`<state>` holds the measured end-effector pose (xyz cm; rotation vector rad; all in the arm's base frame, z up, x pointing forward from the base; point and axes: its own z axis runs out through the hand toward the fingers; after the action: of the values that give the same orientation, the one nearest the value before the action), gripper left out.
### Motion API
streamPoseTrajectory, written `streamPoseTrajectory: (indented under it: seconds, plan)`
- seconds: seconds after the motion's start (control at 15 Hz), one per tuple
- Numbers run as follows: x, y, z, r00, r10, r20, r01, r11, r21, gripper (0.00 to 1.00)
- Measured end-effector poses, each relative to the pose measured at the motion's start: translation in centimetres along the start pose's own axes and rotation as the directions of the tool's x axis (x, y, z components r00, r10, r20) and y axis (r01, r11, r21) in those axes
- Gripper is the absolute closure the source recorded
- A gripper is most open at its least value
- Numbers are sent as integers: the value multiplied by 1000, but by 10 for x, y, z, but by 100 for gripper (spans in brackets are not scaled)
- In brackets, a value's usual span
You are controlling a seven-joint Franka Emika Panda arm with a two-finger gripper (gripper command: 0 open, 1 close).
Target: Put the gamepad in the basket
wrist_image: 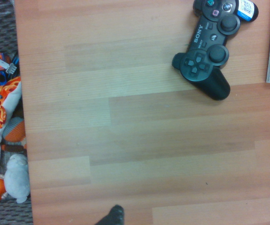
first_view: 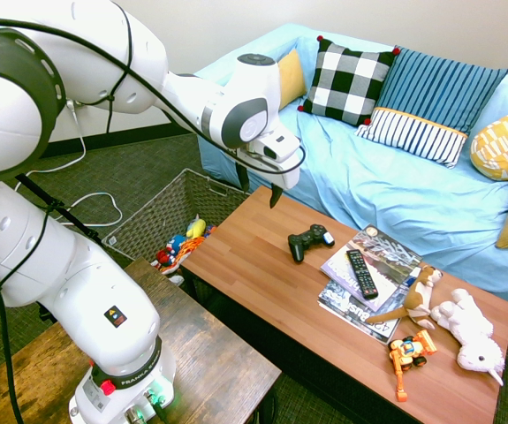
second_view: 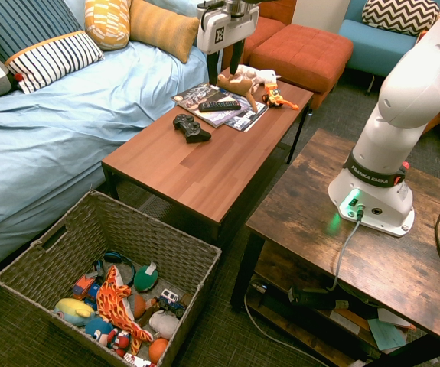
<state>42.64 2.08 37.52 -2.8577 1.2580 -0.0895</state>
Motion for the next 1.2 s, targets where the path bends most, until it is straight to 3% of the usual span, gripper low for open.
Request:
streamPoseTrajectory:
  seconds: [0.27, 0.53, 1.2]
  plan:
    - [9, 0, 9, 1000, 16, 1, -16, 1000, 6, 0]
    - [60, -6, 45, 995, 99, 23, -99, 995, 9, 0]
    - [132, -117, 158, 977, 204, 59, -199, 977, -79, 0]
